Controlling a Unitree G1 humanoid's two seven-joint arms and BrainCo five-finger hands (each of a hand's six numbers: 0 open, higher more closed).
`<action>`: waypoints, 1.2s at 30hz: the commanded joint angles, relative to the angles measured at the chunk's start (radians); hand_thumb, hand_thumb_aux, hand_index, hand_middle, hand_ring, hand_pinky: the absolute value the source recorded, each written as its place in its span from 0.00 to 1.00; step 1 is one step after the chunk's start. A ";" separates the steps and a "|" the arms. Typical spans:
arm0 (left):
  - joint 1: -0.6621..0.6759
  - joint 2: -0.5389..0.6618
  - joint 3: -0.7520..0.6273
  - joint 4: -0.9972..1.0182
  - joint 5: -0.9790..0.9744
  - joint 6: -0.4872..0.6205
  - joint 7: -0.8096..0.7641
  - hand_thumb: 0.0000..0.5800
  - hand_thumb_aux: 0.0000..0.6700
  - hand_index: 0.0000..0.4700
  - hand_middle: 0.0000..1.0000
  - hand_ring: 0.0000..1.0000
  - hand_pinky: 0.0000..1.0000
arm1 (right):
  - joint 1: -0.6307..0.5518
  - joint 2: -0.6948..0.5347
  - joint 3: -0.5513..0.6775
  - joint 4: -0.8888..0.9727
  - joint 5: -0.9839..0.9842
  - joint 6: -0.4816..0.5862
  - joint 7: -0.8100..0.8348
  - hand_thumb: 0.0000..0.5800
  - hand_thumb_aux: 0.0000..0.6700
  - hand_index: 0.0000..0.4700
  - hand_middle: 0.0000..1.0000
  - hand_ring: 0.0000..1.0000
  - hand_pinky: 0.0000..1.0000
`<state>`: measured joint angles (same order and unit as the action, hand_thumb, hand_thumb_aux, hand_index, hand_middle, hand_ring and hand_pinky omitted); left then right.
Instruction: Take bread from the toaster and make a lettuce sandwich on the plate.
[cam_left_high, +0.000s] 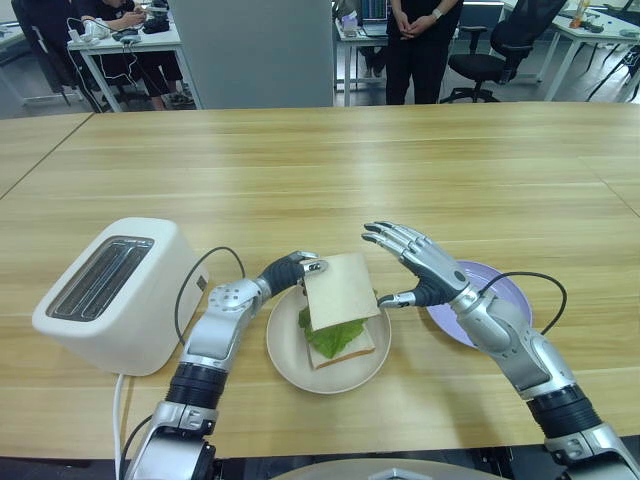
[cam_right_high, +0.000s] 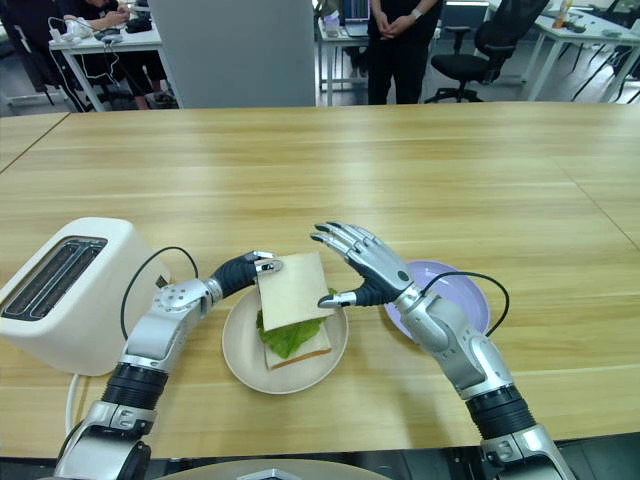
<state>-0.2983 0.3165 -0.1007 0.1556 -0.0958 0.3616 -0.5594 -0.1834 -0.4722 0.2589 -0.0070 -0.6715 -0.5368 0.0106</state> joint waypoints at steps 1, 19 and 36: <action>0.012 0.023 0.008 -0.026 -0.004 0.005 -0.011 1.00 1.00 0.98 0.69 0.69 0.69 | -0.001 0.005 0.038 0.027 -0.004 -0.008 0.028 0.00 0.00 0.00 0.00 0.00 0.00; 0.068 0.038 -0.032 -0.045 0.020 0.016 -0.005 1.00 1.00 0.98 0.69 0.69 0.69 | 0.023 0.046 0.171 0.091 0.034 -0.021 0.139 0.00 0.00 0.00 0.00 0.00 0.00; 0.085 0.012 -0.057 -0.015 0.033 0.013 0.008 1.00 1.00 0.98 0.69 0.69 0.69 | 0.048 0.018 0.210 0.088 0.027 -0.024 0.217 0.00 0.00 0.00 0.00 0.00 0.00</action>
<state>-0.2235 0.3281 -0.1524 0.1226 -0.0717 0.3713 -0.5551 -0.1426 -0.4475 0.4573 0.0768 -0.6463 -0.5652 0.1989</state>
